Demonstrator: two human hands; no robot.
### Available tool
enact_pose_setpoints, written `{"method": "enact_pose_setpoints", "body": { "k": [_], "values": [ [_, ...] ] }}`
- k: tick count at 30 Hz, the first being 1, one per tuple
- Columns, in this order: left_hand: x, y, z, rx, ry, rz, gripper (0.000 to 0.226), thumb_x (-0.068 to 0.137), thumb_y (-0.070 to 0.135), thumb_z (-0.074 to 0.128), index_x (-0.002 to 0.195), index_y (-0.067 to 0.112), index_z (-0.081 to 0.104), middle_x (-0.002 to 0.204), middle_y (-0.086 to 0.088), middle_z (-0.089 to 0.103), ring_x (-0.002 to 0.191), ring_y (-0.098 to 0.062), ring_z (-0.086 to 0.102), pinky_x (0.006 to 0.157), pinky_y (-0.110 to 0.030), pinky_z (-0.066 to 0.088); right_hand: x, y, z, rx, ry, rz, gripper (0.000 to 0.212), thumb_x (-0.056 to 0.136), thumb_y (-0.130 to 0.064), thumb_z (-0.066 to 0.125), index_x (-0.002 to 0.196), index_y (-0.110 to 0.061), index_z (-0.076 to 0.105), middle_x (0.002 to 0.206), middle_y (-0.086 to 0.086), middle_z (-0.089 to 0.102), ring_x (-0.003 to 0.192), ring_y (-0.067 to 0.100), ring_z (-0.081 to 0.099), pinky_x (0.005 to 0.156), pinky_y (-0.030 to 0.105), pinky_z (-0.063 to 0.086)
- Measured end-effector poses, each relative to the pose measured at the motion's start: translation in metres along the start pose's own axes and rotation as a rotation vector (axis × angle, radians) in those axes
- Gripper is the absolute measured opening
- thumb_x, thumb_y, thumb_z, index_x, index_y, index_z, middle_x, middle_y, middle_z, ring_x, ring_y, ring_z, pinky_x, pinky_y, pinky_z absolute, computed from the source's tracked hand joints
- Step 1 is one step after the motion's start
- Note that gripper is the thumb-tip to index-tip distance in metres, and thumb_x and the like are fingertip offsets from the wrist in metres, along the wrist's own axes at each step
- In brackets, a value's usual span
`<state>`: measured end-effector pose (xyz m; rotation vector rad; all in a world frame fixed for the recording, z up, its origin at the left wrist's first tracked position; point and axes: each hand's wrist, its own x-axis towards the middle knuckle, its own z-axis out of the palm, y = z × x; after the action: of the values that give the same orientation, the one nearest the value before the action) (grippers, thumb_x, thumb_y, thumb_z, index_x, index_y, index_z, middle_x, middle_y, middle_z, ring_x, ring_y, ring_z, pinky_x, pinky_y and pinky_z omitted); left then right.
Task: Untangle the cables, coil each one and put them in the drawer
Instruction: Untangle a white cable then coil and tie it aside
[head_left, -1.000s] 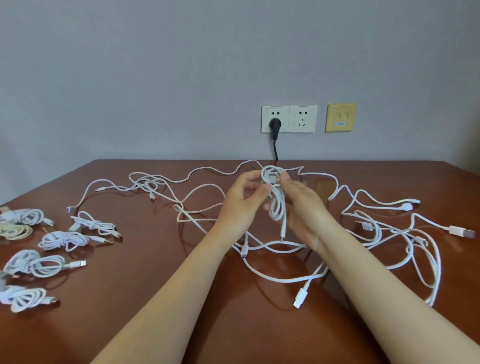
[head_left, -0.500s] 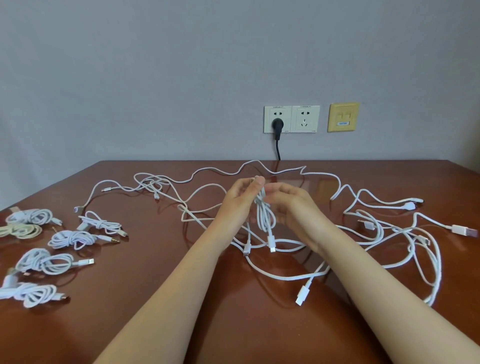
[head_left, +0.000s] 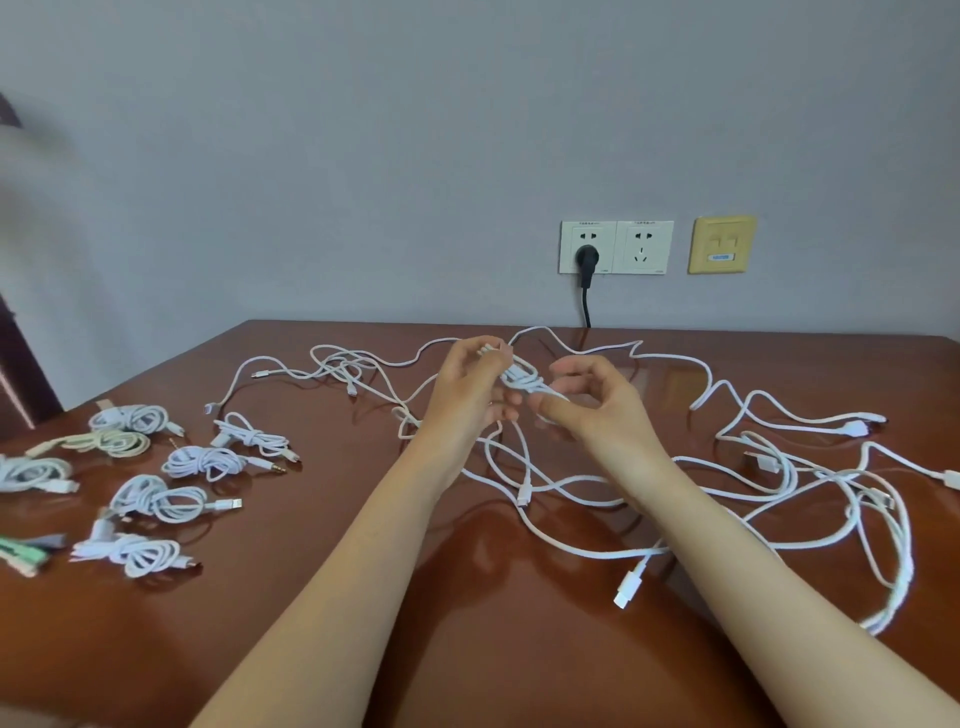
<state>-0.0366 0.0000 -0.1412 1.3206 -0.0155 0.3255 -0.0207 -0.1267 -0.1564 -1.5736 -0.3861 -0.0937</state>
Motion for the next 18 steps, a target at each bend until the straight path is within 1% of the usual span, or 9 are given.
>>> {"method": "enact_pose_setpoints", "body": {
  "k": [1,2,6,8,9,11,14,16,18],
  "values": [
    [-0.003,0.002,-0.006,0.015,-0.01,-0.003,0.009,0.093,0.008,0.05,0.09,0.016,0.051,0.076,-0.007,0.057,0.048,-0.012,0.052,0.045,-0.021,0.045,-0.001,0.0,0.002,-0.028,-0.01,-0.022,0.026,0.075,-0.008,0.073,0.086,-0.023,0.056,0.079,-0.004,0.056,0.064,0.016,0.059,0.073,0.036,0.051],
    [-0.006,0.005,-0.012,0.045,-0.027,-0.006,0.01,0.093,0.007,0.05,0.09,0.016,0.051,0.078,-0.007,0.057,0.049,-0.012,0.052,0.046,-0.021,0.045,-0.003,0.0,0.004,-0.079,-0.021,-0.059,0.024,0.075,-0.009,0.074,0.082,-0.024,0.057,0.077,-0.005,0.058,0.065,0.017,0.059,0.074,0.037,0.05],
    [-0.019,0.017,-0.042,0.362,-0.118,0.025,0.017,0.089,0.005,0.057,0.091,0.019,0.049,0.076,0.001,0.056,0.05,-0.005,0.053,0.047,-0.018,0.047,-0.012,-0.004,0.016,-0.214,-0.07,-0.163,0.022,0.074,-0.012,0.075,0.075,-0.028,0.06,0.072,-0.004,0.063,0.066,0.011,0.055,0.065,0.026,0.046],
    [-0.025,0.025,-0.06,0.51,-0.154,0.055,0.02,0.087,0.007,0.062,0.093,0.021,0.05,0.077,0.002,0.057,0.048,0.0,0.053,0.049,-0.015,0.047,-0.018,-0.007,0.024,-0.225,-0.108,-0.193,0.02,0.073,-0.012,0.075,0.076,-0.026,0.062,0.069,-0.002,0.063,0.061,0.01,0.053,0.061,0.026,0.045],
    [-0.028,0.03,-0.068,0.557,-0.166,0.063,0.021,0.085,0.008,0.064,0.094,0.022,0.051,0.08,0.003,0.059,0.05,0.001,0.053,0.051,-0.015,0.047,-0.02,-0.008,0.029,-0.222,-0.123,-0.205,0.019,0.072,-0.011,0.076,0.077,-0.024,0.063,0.066,-0.004,0.062,0.058,0.009,0.051,0.059,0.025,0.045],
    [-0.035,0.04,-0.087,0.612,-0.199,0.06,0.024,0.081,0.012,0.07,0.095,0.023,0.054,0.088,0.004,0.063,0.061,0.0,0.057,0.055,-0.015,0.046,-0.026,-0.01,0.039,-0.226,-0.156,-0.225,0.017,0.072,-0.01,0.076,0.077,-0.02,0.064,0.059,-0.01,0.057,0.053,0.005,0.047,0.053,0.018,0.04],
    [-0.047,0.045,-0.112,0.725,-0.251,-0.004,0.038,0.069,0.029,0.081,0.098,0.025,0.057,0.092,0.01,0.068,0.074,-0.001,0.06,0.068,-0.016,0.048,-0.036,-0.011,0.051,-0.286,-0.235,-0.278,0.025,0.069,-0.01,0.079,0.073,-0.027,0.062,0.066,-0.008,0.059,0.056,0.003,0.047,0.056,0.014,0.039],
    [-0.054,0.046,-0.126,0.835,-0.26,-0.033,0.041,0.069,0.031,0.081,0.102,0.025,0.058,0.092,0.012,0.068,0.071,0.005,0.058,0.074,-0.018,0.043,-0.041,-0.012,0.058,-0.343,-0.292,-0.304,0.03,0.069,-0.007,0.078,0.071,-0.031,0.06,0.068,-0.006,0.062,0.055,0.002,0.048,0.055,0.01,0.038],
    [-0.061,0.048,-0.139,0.897,-0.264,-0.05,0.039,0.071,0.029,0.081,0.103,0.027,0.059,0.09,0.012,0.068,0.068,0.006,0.057,0.074,-0.017,0.042,-0.045,-0.012,0.067,-0.35,-0.384,-0.284,0.03,0.072,-0.002,0.073,0.071,-0.029,0.059,0.065,-0.006,0.061,0.053,0.002,0.048,0.054,0.012,0.04]
  ]
}}
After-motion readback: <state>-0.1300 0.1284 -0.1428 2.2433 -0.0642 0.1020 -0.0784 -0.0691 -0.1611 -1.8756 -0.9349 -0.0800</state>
